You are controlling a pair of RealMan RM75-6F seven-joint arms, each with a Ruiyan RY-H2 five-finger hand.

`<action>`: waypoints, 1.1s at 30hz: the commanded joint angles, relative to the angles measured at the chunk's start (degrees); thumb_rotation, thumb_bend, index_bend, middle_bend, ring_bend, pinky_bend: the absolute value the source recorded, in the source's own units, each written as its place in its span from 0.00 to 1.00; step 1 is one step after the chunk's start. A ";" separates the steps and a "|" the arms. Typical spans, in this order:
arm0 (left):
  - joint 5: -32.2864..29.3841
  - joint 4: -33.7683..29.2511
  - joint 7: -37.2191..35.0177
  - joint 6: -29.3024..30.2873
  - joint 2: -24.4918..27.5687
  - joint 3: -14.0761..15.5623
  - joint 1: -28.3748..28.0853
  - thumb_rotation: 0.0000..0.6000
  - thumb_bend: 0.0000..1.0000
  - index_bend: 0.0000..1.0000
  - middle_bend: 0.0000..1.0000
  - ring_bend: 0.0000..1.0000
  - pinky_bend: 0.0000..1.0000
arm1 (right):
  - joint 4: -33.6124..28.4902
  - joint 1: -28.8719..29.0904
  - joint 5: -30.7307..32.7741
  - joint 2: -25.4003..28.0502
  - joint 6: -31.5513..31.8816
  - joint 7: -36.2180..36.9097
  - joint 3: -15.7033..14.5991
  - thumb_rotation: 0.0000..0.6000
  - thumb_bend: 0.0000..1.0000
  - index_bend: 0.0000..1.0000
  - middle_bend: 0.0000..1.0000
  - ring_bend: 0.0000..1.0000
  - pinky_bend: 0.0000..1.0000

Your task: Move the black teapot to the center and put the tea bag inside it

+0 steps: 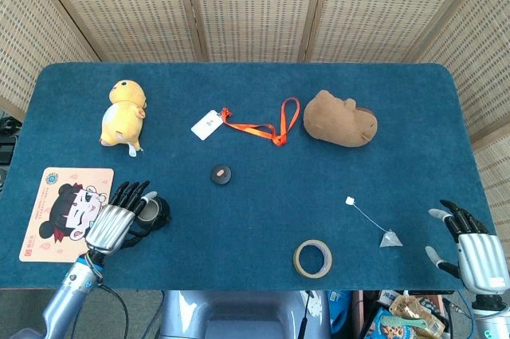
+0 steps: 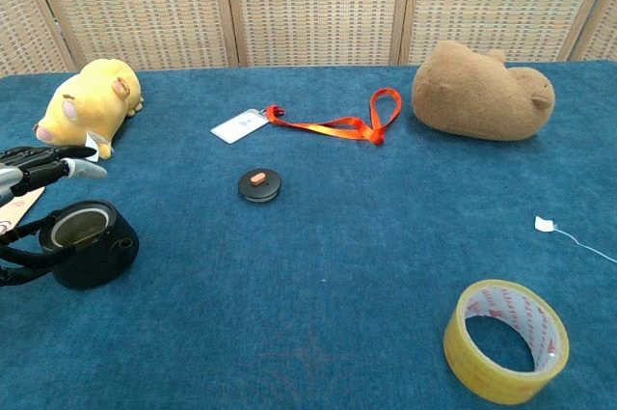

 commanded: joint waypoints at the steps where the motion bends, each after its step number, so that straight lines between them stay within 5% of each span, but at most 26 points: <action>1: 0.02 0.30 -1.58 -0.23 -0.39 -0.52 -0.10 1.00 0.30 0.15 0.00 0.00 0.00 | 0.11 -0.01 0.14 0.08 0.00 0.20 0.08 1.00 0.37 0.32 0.27 0.25 0.41; 20: 1.38 0.98 -8.30 1.61 -2.26 -3.86 -0.95 1.00 0.41 0.51 0.04 0.00 0.00 | -0.26 -0.37 0.23 0.19 0.33 -0.36 0.04 1.00 0.37 0.32 0.27 0.25 0.41; 33: -1.23 -0.33 -6.63 0.50 0.46 -3.26 0.59 1.00 0.43 0.52 0.05 0.00 0.00 | -0.18 -0.23 0.50 0.09 -0.17 -0.27 0.09 1.00 0.37 0.32 0.27 0.25 0.41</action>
